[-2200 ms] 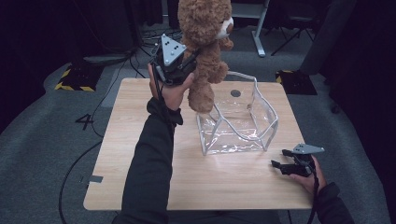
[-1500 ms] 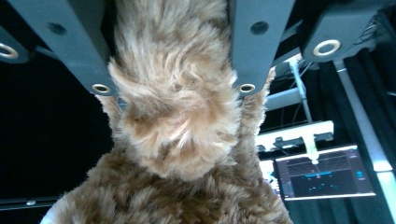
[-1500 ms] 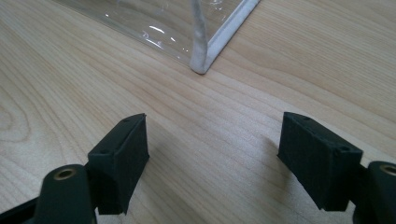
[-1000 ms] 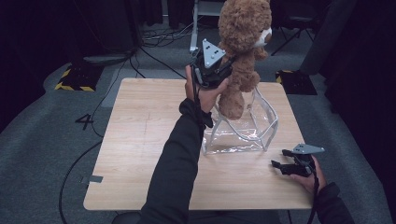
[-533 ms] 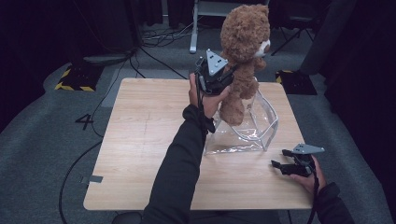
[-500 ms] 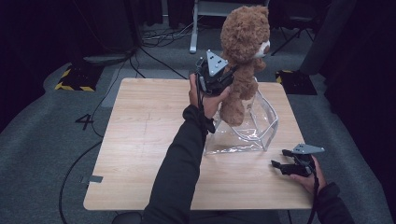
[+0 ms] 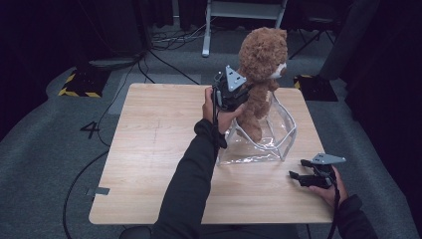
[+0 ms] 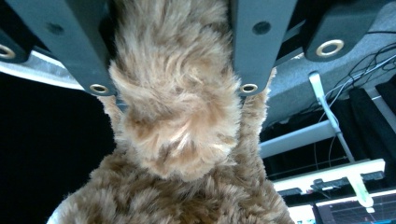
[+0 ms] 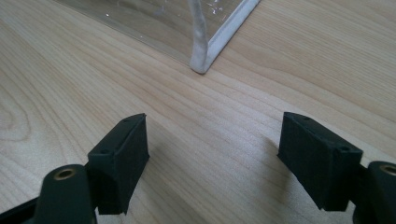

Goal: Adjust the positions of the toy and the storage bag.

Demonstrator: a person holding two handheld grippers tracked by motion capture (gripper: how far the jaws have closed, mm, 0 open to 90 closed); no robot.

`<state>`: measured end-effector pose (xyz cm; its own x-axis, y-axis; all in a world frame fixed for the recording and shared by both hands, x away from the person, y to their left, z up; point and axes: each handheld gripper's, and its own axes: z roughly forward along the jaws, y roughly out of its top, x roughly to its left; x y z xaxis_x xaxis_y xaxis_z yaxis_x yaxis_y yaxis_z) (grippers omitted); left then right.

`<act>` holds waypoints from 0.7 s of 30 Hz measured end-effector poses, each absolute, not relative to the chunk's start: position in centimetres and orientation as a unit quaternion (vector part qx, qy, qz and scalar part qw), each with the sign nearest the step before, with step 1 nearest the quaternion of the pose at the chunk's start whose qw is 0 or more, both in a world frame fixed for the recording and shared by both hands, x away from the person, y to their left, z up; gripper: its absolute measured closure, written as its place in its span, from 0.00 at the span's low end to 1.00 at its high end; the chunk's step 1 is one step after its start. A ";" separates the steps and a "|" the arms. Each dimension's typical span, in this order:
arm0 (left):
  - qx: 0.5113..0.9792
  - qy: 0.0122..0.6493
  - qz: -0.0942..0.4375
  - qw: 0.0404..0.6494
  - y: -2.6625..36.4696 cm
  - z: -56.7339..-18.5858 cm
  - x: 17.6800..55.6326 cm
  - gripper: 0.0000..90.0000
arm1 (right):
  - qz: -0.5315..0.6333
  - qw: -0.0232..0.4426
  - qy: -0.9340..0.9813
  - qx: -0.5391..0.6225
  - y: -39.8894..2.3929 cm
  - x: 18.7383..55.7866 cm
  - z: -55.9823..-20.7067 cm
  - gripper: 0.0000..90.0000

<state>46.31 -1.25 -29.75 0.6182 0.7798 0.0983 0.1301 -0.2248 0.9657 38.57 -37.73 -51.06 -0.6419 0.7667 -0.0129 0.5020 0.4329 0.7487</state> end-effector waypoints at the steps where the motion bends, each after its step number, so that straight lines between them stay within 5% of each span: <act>1: 0.724 0.314 0.301 0.535 -1.3 -29.8 46.3 0.74 | 0.370 0.179 0.827 0.383 -37.7 38.6 -51.1 0.27; 21: 0.781 0.282 0.299 0.470 -2.1 -30.2 46.4 0.71 | 0.369 0.179 0.827 0.383 -37.7 38.6 -51.1 0.27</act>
